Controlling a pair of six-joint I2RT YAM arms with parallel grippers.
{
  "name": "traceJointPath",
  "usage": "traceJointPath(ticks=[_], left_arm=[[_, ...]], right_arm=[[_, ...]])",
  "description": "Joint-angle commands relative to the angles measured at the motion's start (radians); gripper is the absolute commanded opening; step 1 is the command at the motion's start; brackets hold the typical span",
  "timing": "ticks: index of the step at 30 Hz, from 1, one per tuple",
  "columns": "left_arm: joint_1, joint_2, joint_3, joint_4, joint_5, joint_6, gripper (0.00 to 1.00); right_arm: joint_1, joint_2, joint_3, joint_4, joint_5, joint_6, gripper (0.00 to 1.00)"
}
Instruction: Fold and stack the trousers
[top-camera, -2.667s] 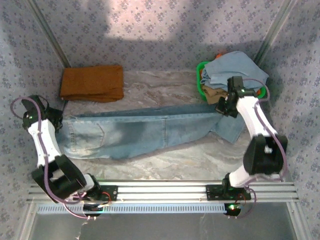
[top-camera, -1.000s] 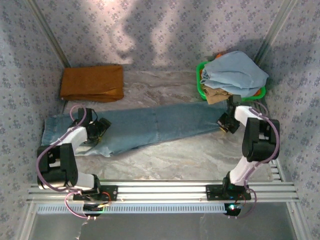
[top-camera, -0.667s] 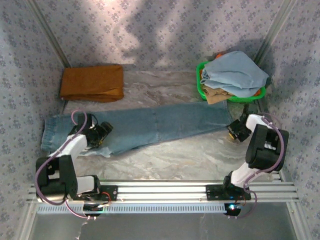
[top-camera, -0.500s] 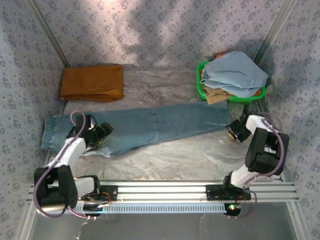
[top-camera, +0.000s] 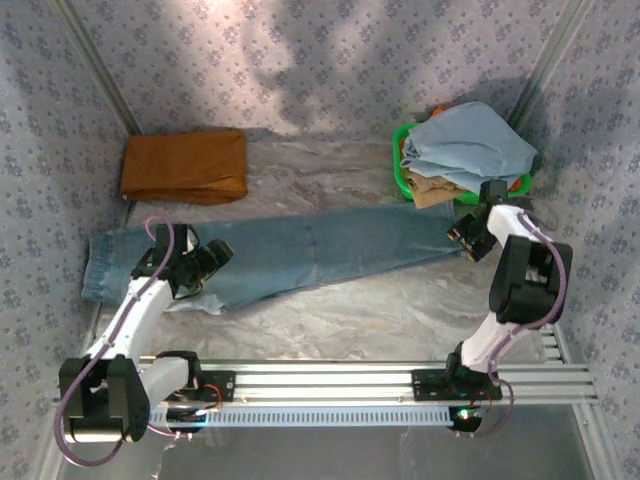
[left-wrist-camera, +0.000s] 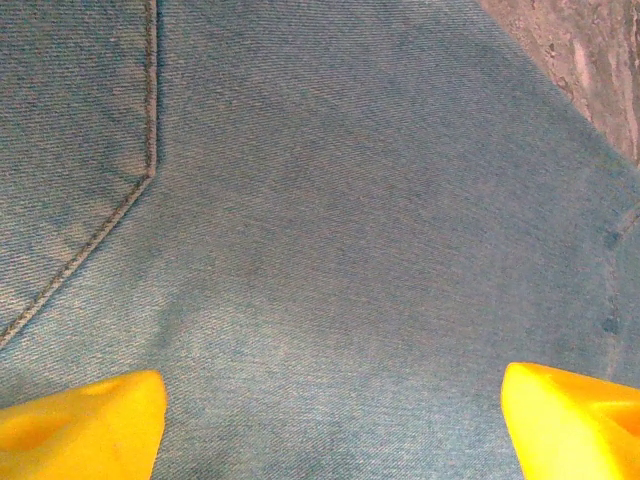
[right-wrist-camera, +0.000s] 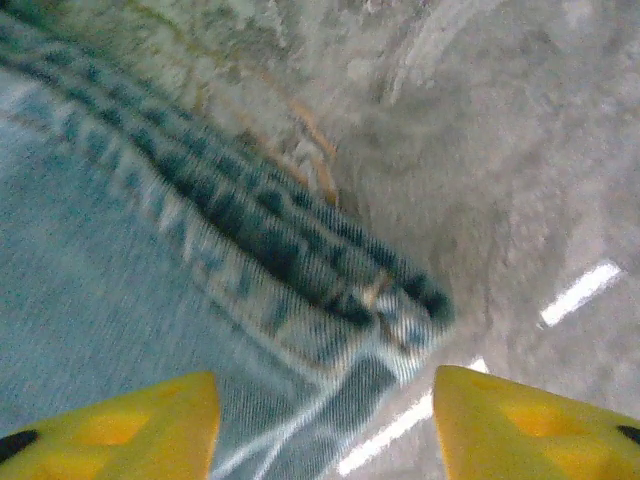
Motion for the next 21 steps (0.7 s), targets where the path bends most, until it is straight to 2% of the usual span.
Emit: traceJointPath(ticks=[1, 3, 5, 7, 15, 21], left_arm=[[-0.007, 0.003, 0.01, -0.01, -0.016, 0.003, 0.87], [-0.006, -0.002, 0.01, -0.009, -0.019, 0.005, 0.87], [-0.006, -0.001, 0.009, -0.007, -0.021, 0.008, 0.87], [-0.006, 0.005, 0.008, -0.002, -0.021, 0.012, 0.87], [-0.021, 0.03, -0.015, 0.048, 0.03, 0.009, 0.85], [-0.066, 0.058, -0.005, 0.073, 0.049, 0.022, 0.85]], right_arm=[[0.008, 0.089, 0.044, -0.083, 0.067, 0.021, 0.53], [0.008, 0.106, 0.035, -0.088, 0.084, 0.026, 0.43], [-0.003, 0.085, -0.001, -0.073, 0.11, 0.052, 0.17], [-0.022, 0.056, -0.032, -0.059, 0.118, 0.055, 0.01], [-0.173, -0.091, -0.156, -0.067, 0.143, 0.052, 0.0], [-0.283, -0.224, -0.223, -0.079, 0.188, 0.071, 0.0]])
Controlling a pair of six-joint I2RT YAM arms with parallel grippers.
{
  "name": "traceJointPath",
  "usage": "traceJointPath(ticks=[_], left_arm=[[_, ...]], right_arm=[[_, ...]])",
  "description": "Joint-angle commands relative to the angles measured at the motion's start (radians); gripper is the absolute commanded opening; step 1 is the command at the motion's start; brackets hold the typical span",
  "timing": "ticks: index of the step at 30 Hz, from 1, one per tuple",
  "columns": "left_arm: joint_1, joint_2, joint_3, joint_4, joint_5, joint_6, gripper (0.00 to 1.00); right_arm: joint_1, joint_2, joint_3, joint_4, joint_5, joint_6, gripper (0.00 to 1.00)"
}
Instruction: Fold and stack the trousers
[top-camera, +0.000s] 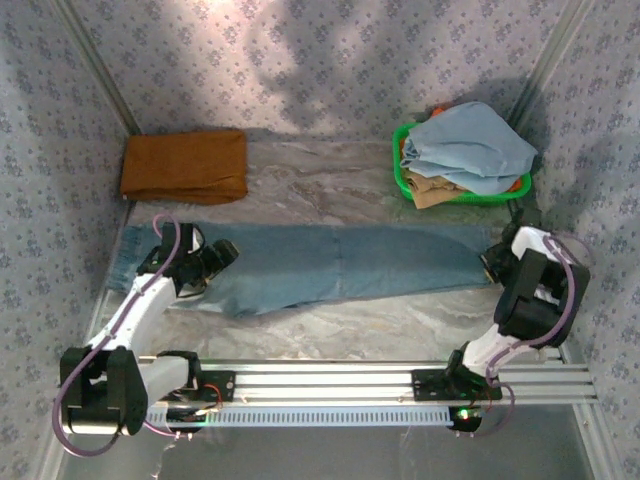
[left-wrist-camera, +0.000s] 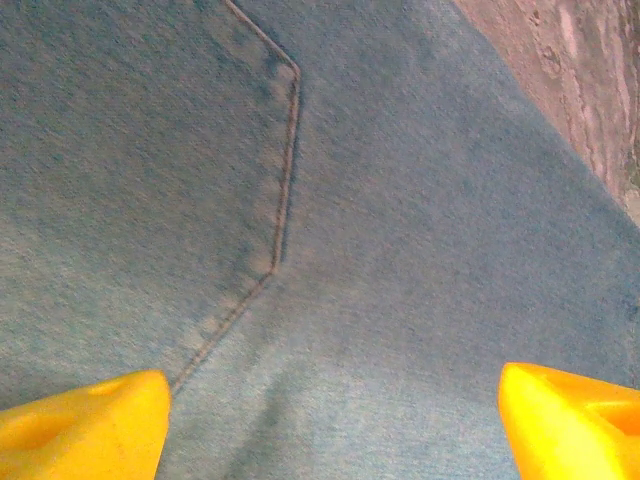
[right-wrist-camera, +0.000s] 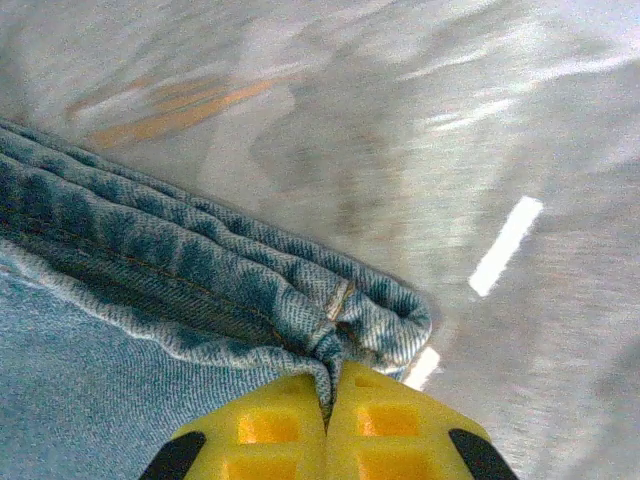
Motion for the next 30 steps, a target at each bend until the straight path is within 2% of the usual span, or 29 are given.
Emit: traceJointPath(ticks=[1, 3, 5, 8, 10, 13, 16, 20, 23, 25, 27, 30], left_arm=[[-0.024, 0.022, 0.007, 0.018, 0.031, 0.022, 0.86], [-0.038, 0.022, 0.025, -0.003, 0.042, 0.03, 0.86], [-0.074, 0.005, 0.058, -0.072, 0.004, 0.047, 0.87], [-0.145, -0.045, 0.11, -0.23, -0.097, 0.07, 0.88], [-0.204, -0.089, 0.116, -0.321, -0.156, 0.057, 0.87], [-0.343, -0.144, 0.102, -0.42, -0.243, 0.003, 0.83], [-0.49, -0.17, 0.074, -0.485, -0.308, -0.067, 0.73], [-0.653, -0.186, -0.003, -0.468, -0.338, -0.144, 0.59], [-0.741, -0.187, -0.054, -0.398, -0.334, -0.167, 0.49], [-0.772, -0.166, -0.086, -0.331, -0.334, -0.174, 0.47], [-0.777, -0.131, -0.101, -0.283, -0.354, -0.165, 0.5], [-0.776, -0.098, -0.099, -0.281, -0.485, -0.154, 0.53]], right_arm=[[-0.037, -0.053, -0.022, -0.03, 0.062, 0.029, 0.04], [-0.029, -0.055, -0.01, -0.037, 0.025, 0.019, 0.18], [0.017, -0.089, -0.002, -0.053, 0.016, 0.008, 0.33], [0.129, -0.177, 0.008, -0.094, 0.031, -0.005, 0.42], [0.221, -0.236, 0.009, -0.126, 0.054, -0.007, 0.44], [0.369, -0.305, -0.006, -0.147, 0.074, 0.001, 0.46], [0.502, -0.325, -0.034, -0.133, 0.046, 0.017, 0.46], [0.625, -0.311, -0.085, -0.056, -0.029, 0.027, 0.46], [0.724, -0.269, -0.094, -0.001, -0.054, 0.021, 0.46], [0.777, -0.218, -0.085, 0.029, -0.058, 0.013, 0.46], [0.802, -0.162, -0.072, 0.04, -0.05, 0.006, 0.46], [0.804, -0.11, -0.067, 0.079, -0.049, -0.005, 0.46]])
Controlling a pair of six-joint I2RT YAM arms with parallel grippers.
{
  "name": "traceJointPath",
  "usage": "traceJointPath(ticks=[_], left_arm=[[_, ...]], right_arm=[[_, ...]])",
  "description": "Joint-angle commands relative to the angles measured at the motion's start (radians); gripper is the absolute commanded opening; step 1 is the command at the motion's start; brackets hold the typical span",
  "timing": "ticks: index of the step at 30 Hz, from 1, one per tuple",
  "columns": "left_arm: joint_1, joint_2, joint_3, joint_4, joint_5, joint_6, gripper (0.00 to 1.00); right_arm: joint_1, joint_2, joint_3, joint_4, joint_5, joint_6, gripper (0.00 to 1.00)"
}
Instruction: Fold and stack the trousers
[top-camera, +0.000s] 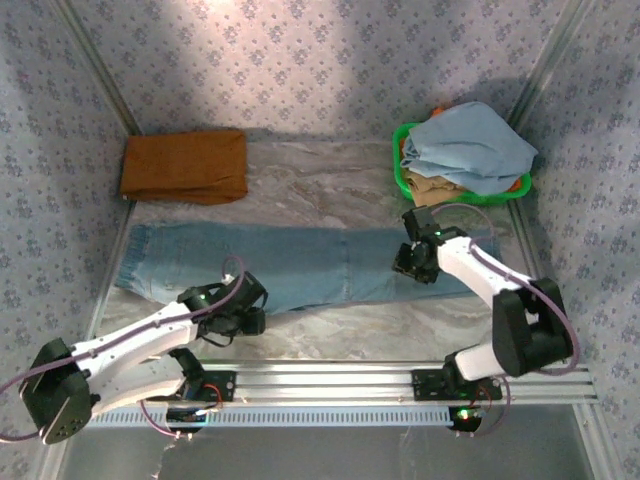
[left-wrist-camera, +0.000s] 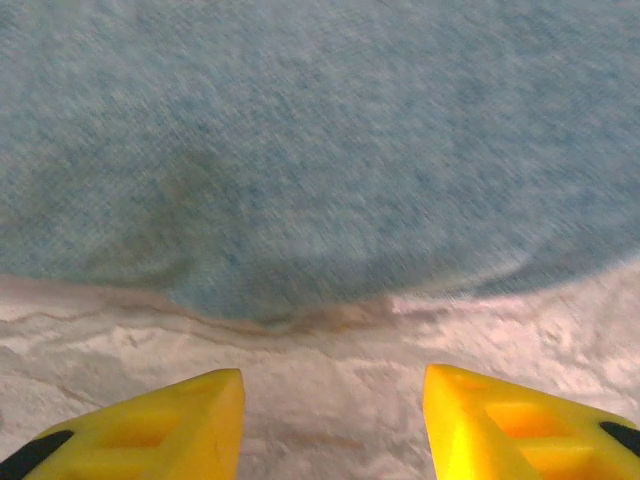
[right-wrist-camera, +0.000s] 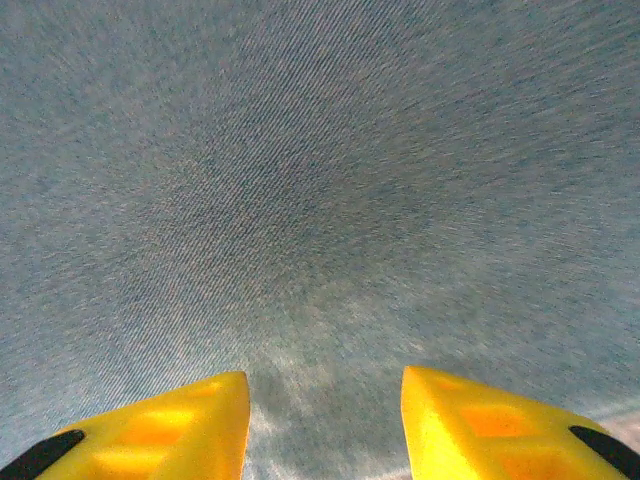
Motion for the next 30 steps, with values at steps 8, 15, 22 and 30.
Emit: traceJointPath(ticks=[8, 15, 22, 30], left_arm=[[0.032, 0.09, -0.053, 0.183, -0.225, 0.023, 0.48], [0.035, 0.13, -0.066, 0.184, -0.182, -0.004, 0.28], [0.038, 0.068, 0.026, -0.003, -0.177, -0.005, 0.05], [0.087, 0.079, 0.177, -0.177, -0.063, 0.09, 0.01]], right_arm=[[-0.022, 0.069, 0.022, 0.049, -0.004, -0.038, 0.46], [-0.053, 0.093, 0.015, 0.057, -0.005, -0.043, 0.45], [-0.062, 0.114, 0.029, 0.049, 0.007, -0.048, 0.44], [-0.115, 0.141, 0.033, 0.038, 0.007, -0.051, 0.42]])
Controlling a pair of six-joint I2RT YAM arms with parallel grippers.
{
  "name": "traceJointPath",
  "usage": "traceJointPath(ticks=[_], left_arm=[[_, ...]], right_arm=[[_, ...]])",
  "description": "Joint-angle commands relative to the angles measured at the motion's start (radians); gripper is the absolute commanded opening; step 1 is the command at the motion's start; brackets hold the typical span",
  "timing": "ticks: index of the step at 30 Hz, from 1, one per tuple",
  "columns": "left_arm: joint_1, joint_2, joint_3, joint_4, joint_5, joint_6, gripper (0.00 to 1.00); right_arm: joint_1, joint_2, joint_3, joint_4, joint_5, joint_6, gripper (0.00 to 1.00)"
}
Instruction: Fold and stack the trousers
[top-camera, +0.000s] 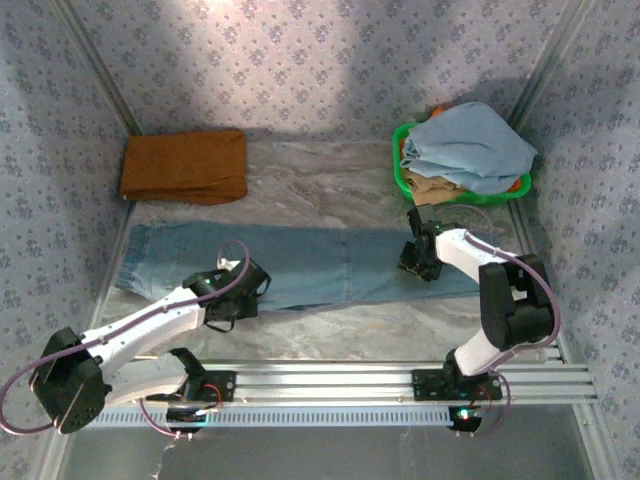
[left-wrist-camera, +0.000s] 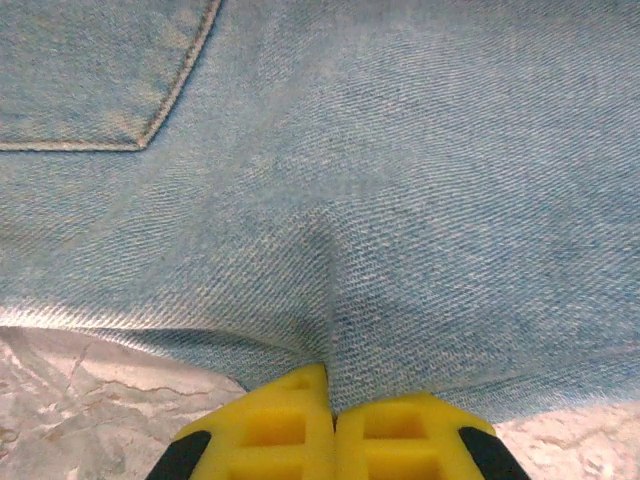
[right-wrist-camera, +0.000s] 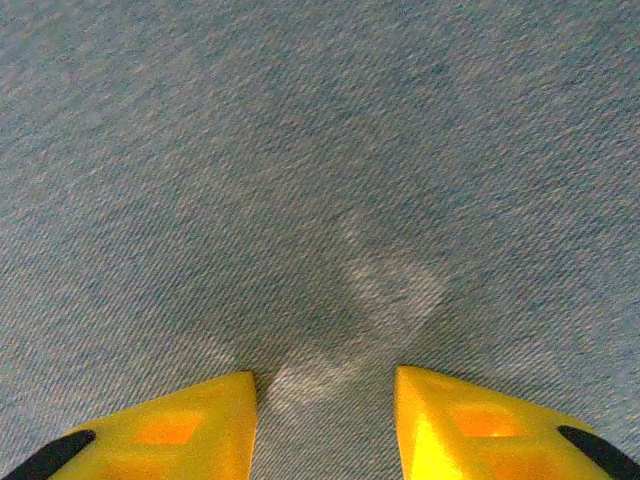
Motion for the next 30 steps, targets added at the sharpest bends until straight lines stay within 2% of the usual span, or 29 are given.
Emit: traceJointPath(ticks=[1, 7, 11, 12, 13, 14, 16, 20, 23, 25, 28, 29, 30], left_arm=[[0.023, -0.003, 0.058, -0.109, 0.092, 0.071, 0.01], [0.027, -0.004, 0.069, -0.105, 0.262, 0.114, 0.07], [0.028, -0.041, 0.093, -0.165, 0.262, 0.096, 0.16], [0.029, -0.049, 0.1, -0.177, 0.261, 0.087, 0.22], [0.032, -0.054, 0.11, -0.191, 0.261, 0.077, 0.4], [0.034, -0.058, 0.12, -0.204, 0.259, 0.072, 0.5], [0.037, -0.069, 0.143, -0.216, 0.258, 0.065, 0.52], [0.053, -0.091, 0.191, -0.19, 0.258, 0.061, 0.62], [0.112, -0.068, 0.201, -0.116, 0.231, 0.06, 0.6], [0.169, -0.034, 0.165, -0.014, 0.24, 0.033, 0.52], [0.293, 0.035, 0.088, 0.172, 0.248, -0.003, 0.3], [0.342, 0.063, 0.063, 0.225, 0.246, -0.016, 0.22], [0.394, 0.091, 0.044, 0.26, 0.249, -0.038, 0.14]], right_arm=[[-0.024, 0.015, 0.016, -0.026, 0.007, -0.017, 0.42], [-0.062, 0.004, 0.007, -0.034, -0.004, -0.058, 0.42], [-0.086, 0.004, 0.009, -0.04, -0.015, -0.074, 0.42], [-0.089, 0.005, 0.01, -0.041, -0.022, -0.077, 0.43], [-0.091, 0.007, 0.013, -0.044, -0.036, -0.081, 0.43], [-0.091, 0.006, 0.02, -0.049, -0.045, -0.084, 0.43], [-0.086, -0.004, 0.034, -0.072, -0.046, -0.088, 0.43], [-0.055, -0.067, 0.074, -0.127, -0.036, -0.09, 0.43], [-0.006, -0.098, 0.096, -0.128, -0.047, -0.074, 0.4], [0.029, -0.085, 0.109, -0.113, -0.066, -0.066, 0.3], [0.048, -0.028, 0.122, -0.084, -0.083, -0.06, 0.05], [0.044, -0.004, 0.123, -0.071, -0.096, -0.067, 0.0], [0.038, 0.019, 0.122, -0.065, -0.105, -0.078, 0.0]])
